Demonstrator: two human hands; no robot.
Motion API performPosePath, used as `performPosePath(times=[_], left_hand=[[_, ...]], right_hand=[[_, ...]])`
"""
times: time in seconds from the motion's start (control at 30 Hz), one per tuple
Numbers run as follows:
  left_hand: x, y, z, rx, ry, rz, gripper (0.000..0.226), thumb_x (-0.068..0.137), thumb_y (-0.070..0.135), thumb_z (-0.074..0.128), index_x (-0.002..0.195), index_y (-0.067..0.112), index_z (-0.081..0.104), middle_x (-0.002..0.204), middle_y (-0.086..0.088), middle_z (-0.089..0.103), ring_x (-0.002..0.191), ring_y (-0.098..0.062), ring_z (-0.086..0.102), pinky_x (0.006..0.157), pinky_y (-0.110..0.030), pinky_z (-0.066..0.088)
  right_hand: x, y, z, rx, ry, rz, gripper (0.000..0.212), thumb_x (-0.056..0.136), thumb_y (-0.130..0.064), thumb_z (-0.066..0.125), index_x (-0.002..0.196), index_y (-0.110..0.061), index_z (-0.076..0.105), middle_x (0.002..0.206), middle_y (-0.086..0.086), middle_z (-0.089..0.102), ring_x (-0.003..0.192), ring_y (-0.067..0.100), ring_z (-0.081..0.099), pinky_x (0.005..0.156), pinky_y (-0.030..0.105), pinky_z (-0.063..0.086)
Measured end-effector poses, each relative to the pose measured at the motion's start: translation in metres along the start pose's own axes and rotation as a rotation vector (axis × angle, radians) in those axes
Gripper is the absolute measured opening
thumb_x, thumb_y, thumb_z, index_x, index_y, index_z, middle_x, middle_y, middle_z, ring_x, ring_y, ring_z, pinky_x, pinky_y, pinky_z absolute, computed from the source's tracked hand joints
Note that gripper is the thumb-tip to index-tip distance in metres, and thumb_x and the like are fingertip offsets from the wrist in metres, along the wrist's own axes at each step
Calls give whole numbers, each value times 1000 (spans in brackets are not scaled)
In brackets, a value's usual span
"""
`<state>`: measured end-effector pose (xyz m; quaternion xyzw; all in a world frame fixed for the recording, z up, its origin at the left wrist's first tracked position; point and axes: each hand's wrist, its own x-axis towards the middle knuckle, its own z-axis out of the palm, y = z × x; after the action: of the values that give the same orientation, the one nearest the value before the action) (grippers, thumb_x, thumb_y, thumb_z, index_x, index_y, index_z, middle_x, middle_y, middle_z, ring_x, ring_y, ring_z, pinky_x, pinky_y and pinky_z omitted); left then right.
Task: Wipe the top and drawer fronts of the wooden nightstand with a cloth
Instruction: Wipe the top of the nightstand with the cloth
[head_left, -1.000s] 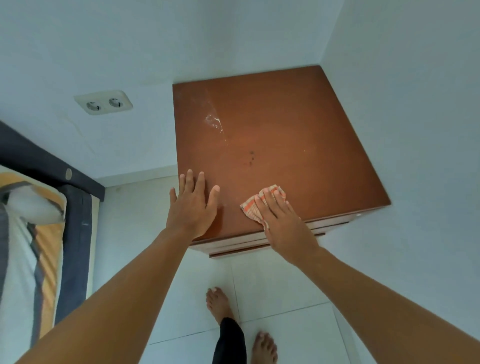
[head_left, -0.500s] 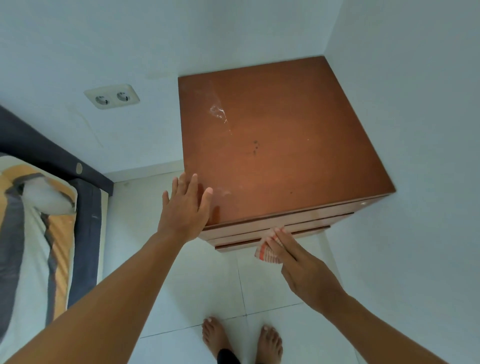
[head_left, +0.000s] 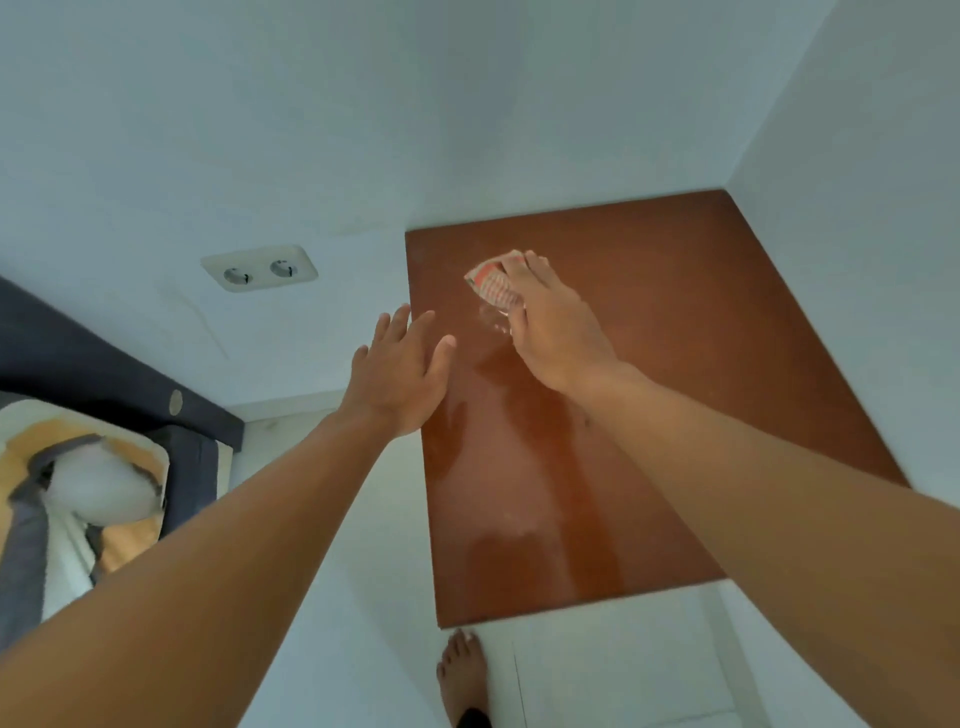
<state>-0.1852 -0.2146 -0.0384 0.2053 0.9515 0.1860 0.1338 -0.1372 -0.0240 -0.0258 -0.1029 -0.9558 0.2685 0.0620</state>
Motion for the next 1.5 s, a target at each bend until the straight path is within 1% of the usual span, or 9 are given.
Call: performPosePath(times=[0.23,0.3,0.4,0.5,0.67,0.87,1.07,1.23,1.5], left_hand=[[115,-39,-13,21,-31,60,60,105,50,27,159,24,27,169,-5,16,156,-25,4,123,-55,17],[139,-48,-11,13,-39,64,58,105,48,28,159,25,27,168,-5,16,156,-26,5,122,-54,18],[155,-57,-2,0,-53,58,58,105,47,29,159,26,26,168,-3,16,156,-26,5,122,-54,18],[151,-62,10,1,-42,56,59,105,47,26,160,27,19,168,1,18,156,-26,5,121,-57,18],[150,-57,15,27,-75,8,61,105,51,18,162,30,7,170,3,7,156,-26,-2,120,-62,15],[153,-52,9,102,-137,-53,61,103,57,12,161,37,2,170,1,2,156,-30,-3,118,-68,11],[144,-42,3,100,-190,-111,65,102,60,11,161,36,1,170,2,-8,156,-29,-7,118,-67,7],[84,-31,19,71,-139,-57,67,104,54,14,162,22,4,170,3,1,156,-27,0,121,-62,14],[-20,-19,43,69,-130,-85,68,104,54,15,162,19,11,170,1,5,157,-26,-1,122,-61,14]], right_hand=[[149,-6,40,-21,-28,9,52,104,-18,39,156,-13,35,164,12,30,153,31,26,119,43,30],[171,0,55,-65,-82,27,52,104,-20,39,155,-13,36,166,11,28,154,30,23,120,43,27],[161,13,82,-206,-119,5,56,103,-34,33,157,-18,34,168,10,24,156,32,17,124,51,23],[148,21,97,-291,-130,7,62,102,-41,25,160,-20,28,169,9,21,157,30,13,127,49,14],[170,12,90,-269,-281,99,63,107,-41,21,164,-22,5,172,5,-6,158,27,-10,128,45,-1],[172,11,83,-276,-382,126,65,107,-42,20,163,-22,-6,171,4,-17,156,27,-19,127,44,-7],[124,9,81,-296,-390,117,64,107,-41,18,163,-20,-6,170,6,-18,156,28,-20,127,45,-6],[49,9,77,-297,-370,107,63,108,-40,16,163,-19,-7,170,5,-19,156,26,-21,127,44,-6],[-82,11,64,-268,-400,56,62,108,-40,18,163,-23,-7,170,2,-18,156,24,-21,128,43,-3]])
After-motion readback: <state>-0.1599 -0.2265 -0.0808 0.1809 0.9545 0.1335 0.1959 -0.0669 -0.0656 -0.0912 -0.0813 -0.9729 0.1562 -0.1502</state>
